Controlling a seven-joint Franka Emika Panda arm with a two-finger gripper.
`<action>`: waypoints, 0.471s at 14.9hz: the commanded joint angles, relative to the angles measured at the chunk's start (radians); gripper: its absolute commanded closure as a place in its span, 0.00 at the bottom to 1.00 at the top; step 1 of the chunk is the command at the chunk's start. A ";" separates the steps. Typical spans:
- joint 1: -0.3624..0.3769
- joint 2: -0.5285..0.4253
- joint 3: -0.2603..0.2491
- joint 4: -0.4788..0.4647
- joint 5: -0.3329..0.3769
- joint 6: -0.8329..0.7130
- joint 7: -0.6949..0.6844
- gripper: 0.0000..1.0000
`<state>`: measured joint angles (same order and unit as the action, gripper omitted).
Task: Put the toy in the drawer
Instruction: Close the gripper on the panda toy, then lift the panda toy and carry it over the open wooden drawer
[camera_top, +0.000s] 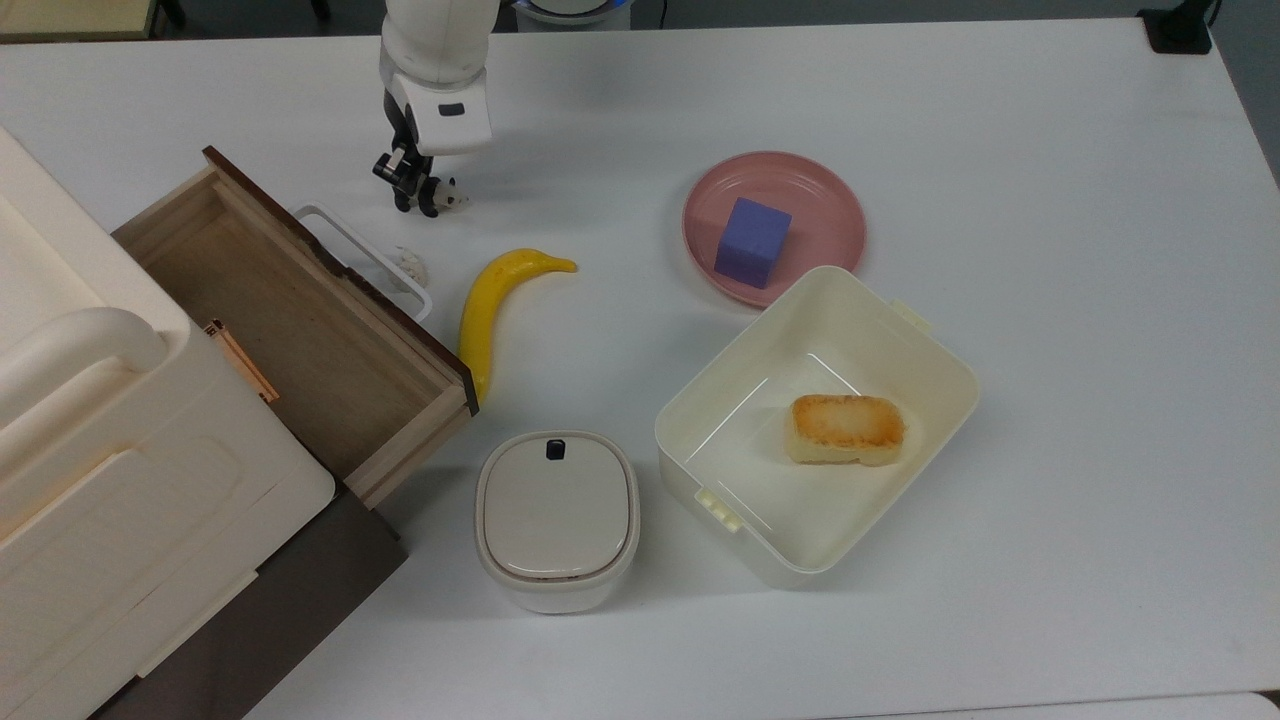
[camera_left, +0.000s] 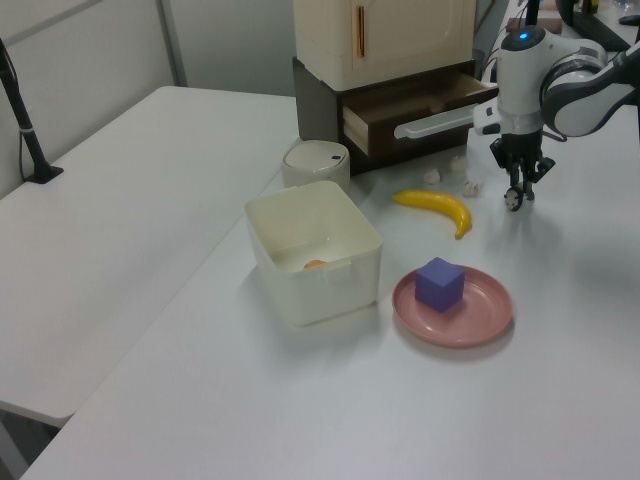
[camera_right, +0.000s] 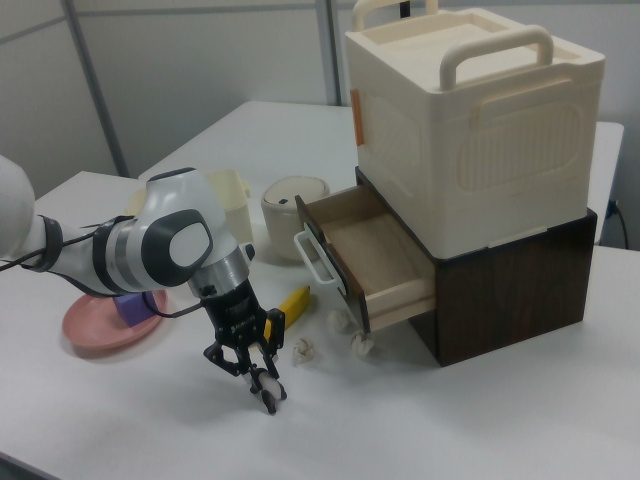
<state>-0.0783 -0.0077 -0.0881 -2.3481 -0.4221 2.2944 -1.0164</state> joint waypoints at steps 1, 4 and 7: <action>0.003 -0.024 -0.010 0.013 0.002 -0.041 0.012 0.96; 0.006 -0.029 -0.010 0.101 0.087 -0.150 -0.017 0.96; 0.008 -0.029 -0.009 0.208 0.158 -0.249 -0.041 0.96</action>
<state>-0.0814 -0.0199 -0.0905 -2.2402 -0.3323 2.1575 -1.0220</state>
